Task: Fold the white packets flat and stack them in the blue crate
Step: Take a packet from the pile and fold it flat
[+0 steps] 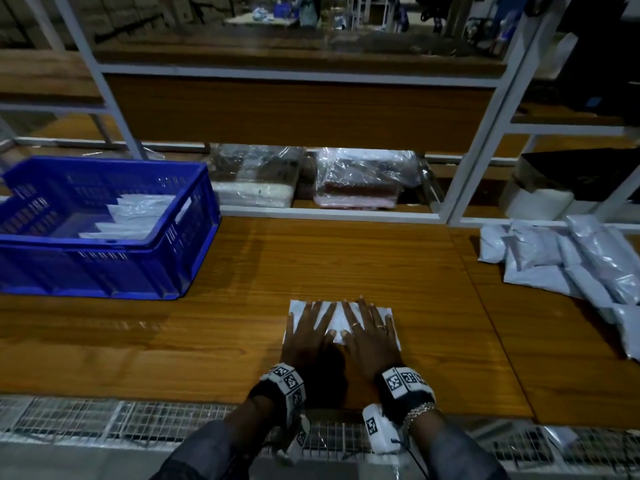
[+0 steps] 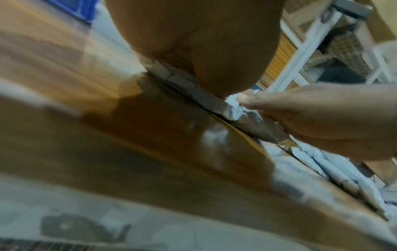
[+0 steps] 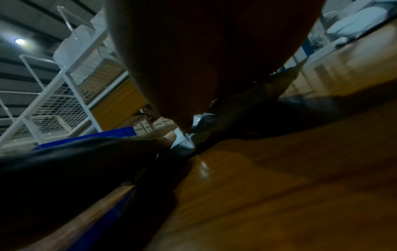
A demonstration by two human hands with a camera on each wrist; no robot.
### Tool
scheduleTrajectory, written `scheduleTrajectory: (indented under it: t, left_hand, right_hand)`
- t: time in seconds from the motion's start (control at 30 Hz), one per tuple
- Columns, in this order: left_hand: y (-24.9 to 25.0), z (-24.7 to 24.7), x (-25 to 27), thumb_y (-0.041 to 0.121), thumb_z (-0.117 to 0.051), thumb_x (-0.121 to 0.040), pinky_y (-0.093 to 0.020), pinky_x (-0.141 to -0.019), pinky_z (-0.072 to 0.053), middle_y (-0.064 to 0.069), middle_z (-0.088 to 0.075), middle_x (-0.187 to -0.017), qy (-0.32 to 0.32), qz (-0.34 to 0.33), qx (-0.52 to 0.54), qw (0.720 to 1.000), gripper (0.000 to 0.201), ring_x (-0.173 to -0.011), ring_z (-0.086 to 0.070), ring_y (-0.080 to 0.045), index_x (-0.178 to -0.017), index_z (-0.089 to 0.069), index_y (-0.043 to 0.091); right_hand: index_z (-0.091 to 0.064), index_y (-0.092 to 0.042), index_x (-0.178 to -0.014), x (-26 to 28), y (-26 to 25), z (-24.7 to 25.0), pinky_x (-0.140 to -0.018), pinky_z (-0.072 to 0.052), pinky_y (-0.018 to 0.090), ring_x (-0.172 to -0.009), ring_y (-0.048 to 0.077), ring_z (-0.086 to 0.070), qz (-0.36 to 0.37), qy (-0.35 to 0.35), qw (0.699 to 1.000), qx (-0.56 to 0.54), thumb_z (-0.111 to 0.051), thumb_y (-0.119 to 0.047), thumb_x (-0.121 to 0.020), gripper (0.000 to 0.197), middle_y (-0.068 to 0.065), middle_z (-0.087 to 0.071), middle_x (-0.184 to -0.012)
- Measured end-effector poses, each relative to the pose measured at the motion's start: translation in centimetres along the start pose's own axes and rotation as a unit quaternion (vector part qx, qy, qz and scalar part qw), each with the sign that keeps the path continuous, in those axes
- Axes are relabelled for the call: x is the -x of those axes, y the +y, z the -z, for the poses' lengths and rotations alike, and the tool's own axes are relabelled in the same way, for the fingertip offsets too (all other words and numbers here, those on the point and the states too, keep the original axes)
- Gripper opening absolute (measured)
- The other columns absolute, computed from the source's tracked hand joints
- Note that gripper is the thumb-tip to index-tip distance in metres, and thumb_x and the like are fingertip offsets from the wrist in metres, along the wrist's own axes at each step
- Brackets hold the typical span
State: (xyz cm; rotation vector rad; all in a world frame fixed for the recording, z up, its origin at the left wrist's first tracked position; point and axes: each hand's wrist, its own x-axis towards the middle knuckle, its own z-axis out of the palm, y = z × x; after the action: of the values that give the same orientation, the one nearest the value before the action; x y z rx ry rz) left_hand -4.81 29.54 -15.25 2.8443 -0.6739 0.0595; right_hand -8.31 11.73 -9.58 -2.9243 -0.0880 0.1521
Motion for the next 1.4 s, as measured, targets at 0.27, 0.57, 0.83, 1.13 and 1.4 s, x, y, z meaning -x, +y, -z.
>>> scheduleTrajectory:
  t: [0.27,0.57,0.83,1.13,1.4]
  left_hand:
    - [0.3,-0.4,0.2,0.068,-0.038,-0.095,-0.061,-0.117,-0.015,-0.002,-0.023,-0.167,-0.013,0.039,-0.063,0.997,0.07,-0.156,-0.011,-0.024,-0.157,-0.03,0.036]
    - [0.2,0.8,-0.4,0.062,-0.038,-0.096,-0.061,-0.105,-0.041,-0.008,-0.051,-0.151,0.001,0.038,0.021,0.999,0.059,-0.14,-0.048,-0.028,-0.147,-0.049,0.034]
    - [-1.6,1.2,-0.4,0.075,-0.015,-0.097,-0.066,-0.09,-0.049,-0.03,-0.057,-0.136,0.042,0.086,0.043,0.994,0.072,-0.121,-0.059,-0.049,-0.147,-0.042,0.031]
    - [-0.6,0.8,-0.1,0.072,-0.03,-0.094,-0.067,-0.106,-0.035,-0.032,-0.041,-0.15,0.049,0.076,0.019,0.996,0.073,-0.136,-0.044,-0.048,-0.152,-0.042,0.029]
    - [-0.6,0.7,-0.8,0.059,-0.028,-0.101,-0.063,-0.106,-0.032,-0.016,-0.04,-0.157,0.001,0.055,0.02,0.998,0.064,-0.138,-0.045,-0.044,-0.154,-0.033,0.024]
  right_hand:
    - [-0.031,-0.025,-0.157,0.4,-0.6,-0.8,-0.121,-0.008,0.061,-0.151,0.03,-0.027,0.019,0.014,0.999,0.036,-0.005,-0.052,-0.1,0.068,0.008,-0.031,-0.163]
    - [0.001,-0.04,-0.16,-0.2,0.4,-0.3,-0.121,0.009,0.05,-0.156,0.019,0.002,0.018,-0.016,1.0,0.0,0.002,-0.059,-0.085,0.077,-0.005,0.001,-0.169]
    - [-0.002,-0.047,-0.158,0.5,2.9,0.2,-0.125,-0.008,0.048,-0.155,0.023,-0.003,-0.048,0.002,0.995,-0.093,-0.027,-0.067,-0.099,0.067,-0.004,-0.001,-0.17]
    - [0.0,-0.044,-0.158,0.7,2.2,-0.6,-0.125,0.001,0.047,-0.155,0.023,0.007,-0.059,0.021,0.994,-0.091,-0.027,-0.062,-0.102,0.065,-0.003,0.01,-0.169]
    - [0.003,-0.048,-0.157,0.6,1.2,0.7,-0.125,-0.001,0.051,-0.156,0.017,0.001,0.013,0.042,0.997,-0.057,-0.025,-0.048,-0.104,0.06,-0.013,0.007,-0.168]
